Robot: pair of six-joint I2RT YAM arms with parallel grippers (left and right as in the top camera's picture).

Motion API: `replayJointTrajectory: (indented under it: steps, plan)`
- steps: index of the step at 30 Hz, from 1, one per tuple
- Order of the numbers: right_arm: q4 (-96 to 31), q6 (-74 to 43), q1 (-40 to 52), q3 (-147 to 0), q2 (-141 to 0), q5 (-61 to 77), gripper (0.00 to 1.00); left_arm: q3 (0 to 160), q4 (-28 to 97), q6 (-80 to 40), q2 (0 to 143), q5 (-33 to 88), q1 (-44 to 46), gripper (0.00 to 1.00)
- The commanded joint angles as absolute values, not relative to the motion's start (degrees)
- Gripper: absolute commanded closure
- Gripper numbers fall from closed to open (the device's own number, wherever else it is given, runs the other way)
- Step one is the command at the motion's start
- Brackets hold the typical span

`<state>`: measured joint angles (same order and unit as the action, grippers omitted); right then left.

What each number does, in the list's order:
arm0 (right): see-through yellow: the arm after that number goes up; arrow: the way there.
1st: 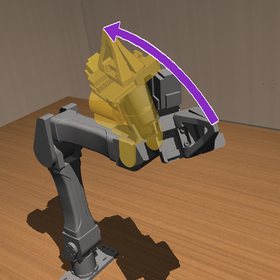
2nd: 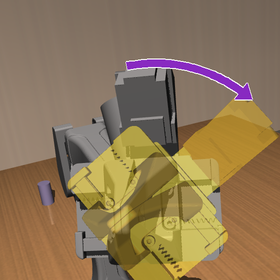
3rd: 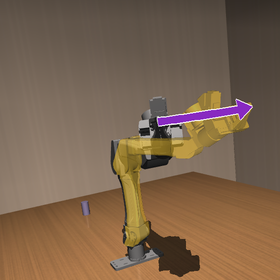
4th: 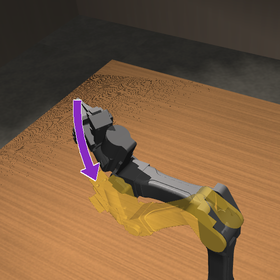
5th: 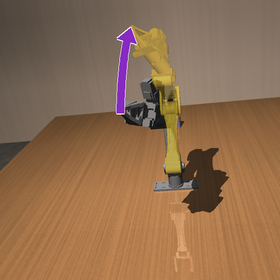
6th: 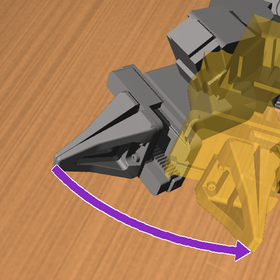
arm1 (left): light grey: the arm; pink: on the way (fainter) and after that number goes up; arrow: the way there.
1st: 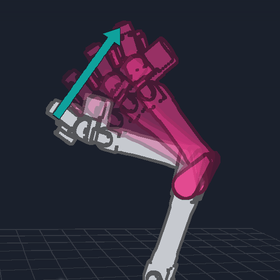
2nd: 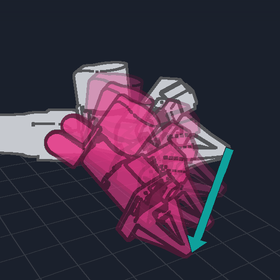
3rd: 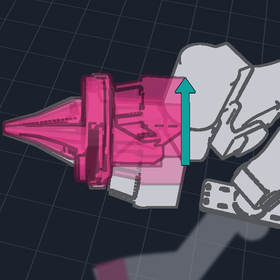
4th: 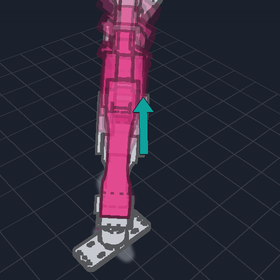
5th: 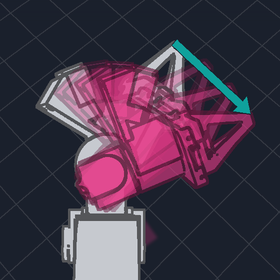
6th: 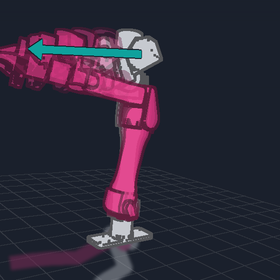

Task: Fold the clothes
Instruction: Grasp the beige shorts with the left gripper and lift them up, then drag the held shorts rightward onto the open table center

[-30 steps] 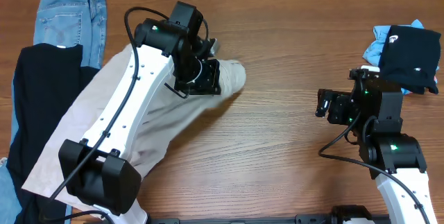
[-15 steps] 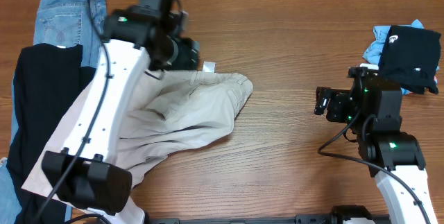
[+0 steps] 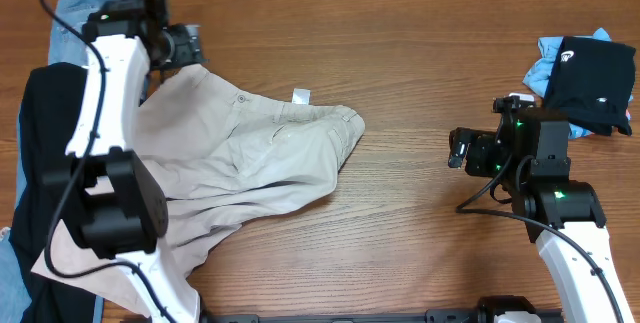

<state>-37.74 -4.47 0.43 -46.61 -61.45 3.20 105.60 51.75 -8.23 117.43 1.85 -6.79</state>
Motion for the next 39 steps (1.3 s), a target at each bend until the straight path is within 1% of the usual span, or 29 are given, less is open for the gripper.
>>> replayJointTrajectory:
  steps: [1, 11, 13, 14, 15, 17, 18, 22, 25, 28, 29, 31, 34, 35, 36, 37, 38, 39]
  plan:
    - [-38.1, -4.5, 0.6, -48.2, -61.1, 3.7, 0.00, 106.7, 50.2, -0.5, 121.4, 1.1, -8.5, 0.16]
    - [-38.3, -4.6, 0.6, -48.2, -61.1, 3.7, 0.00, 106.7, 47.8, 9.3, 129.2, 1.0, -9.5, 0.15]
    - [-38.3, -4.6, 0.6, -48.2, -61.1, 3.7, 0.00, 106.7, 47.7, 10.9, 130.7, 1.1, -9.5, 0.18]
    - [-38.3, -4.6, 0.6, -48.2, -61.1, 3.7, 0.00, 106.7, 47.7, 11.4, 131.0, 1.4, -9.5, 0.28]
    - [-38.3, -4.6, 0.6, -48.2, -61.1, 3.7, 0.00, 106.7, 47.8, 11.8, 131.4, 1.6, -9.4, 0.41]
    - [-38.2, -4.6, 0.6, -48.2, -61.1, 3.7, 0.00, 106.7, 47.8, 11.8, 131.5, 2.7, -9.3, 0.87]
    - [-38.2, -4.6, 0.6, -48.2, -61.1, 3.7, 0.00, 106.7, 47.7, 11.8, 131.5, 3.4, -9.3, 0.96]
    - [-38.1, -4.6, 0.6, -48.2, -61.1, 3.5, 0.00, 108.0, 48.1, 11.1, 130.9, 6.2, -9.2, 0.96]
    - [-38.0, -4.5, 0.6, -48.2, -61.1, 3.5, 0.00, 112.3, 49.8, 10.1, 129.3, 8.6, -8.6, 0.96]
    - [-37.7, -4.6, 0.6, -48.2, -61.1, 3.5, 0.00, 121.8, 51.2, 7.8, 126.0, 11.7, -6.6, 0.96]
    - [-37.5, -4.6, 0.6, -48.2, -61.1, 3.5, 0.00, 127.2, 51.0, 7.5, 124.4, 13.3, -4.9, 0.96]
    - [-37.2, -4.5, 0.6, -48.2, -61.1, 3.5, 0.00, 132.1, 50.5, 7.6, 123.6, 12.8, -2.6, 0.96]
    - [-36.6, -4.5, 0.6, -48.2, -61.1, 3.5, 0.00, 136.8, 49.3, 7.7, 123.6, 8.6, 0.9, 0.96]
    - [-36.3, -4.5, 0.6, -48.2, -61.1, 3.5, 0.00, 136.8, 48.7, 7.7, 123.6, 6.3, 1.8, 0.93]
    - [-36.2, -4.5, 0.6, -48.2, -61.1, 3.5, 0.00, 136.8, 48.8, 7.7, 123.6, 4.3, 2.4, 0.73]
    - [-36.1, -4.5, 0.6, -48.2, -61.1, 3.5, 0.00, 136.7, 49.5, 7.6, 123.8, 2.2, 2.9, 0.41]
    - [-36.1, -4.6, 0.6, -48.2, -61.1, 3.5, 0.00, 136.7, 50.8, 7.0, 124.0, -0.1, 3.1, 0.25]
    - [-36.2, -4.5, 0.6, -48.2, -61.1, 3.5, 0.00, 136.7, 52.3, 6.5, 124.0, -1.5, 3.1, 0.12]
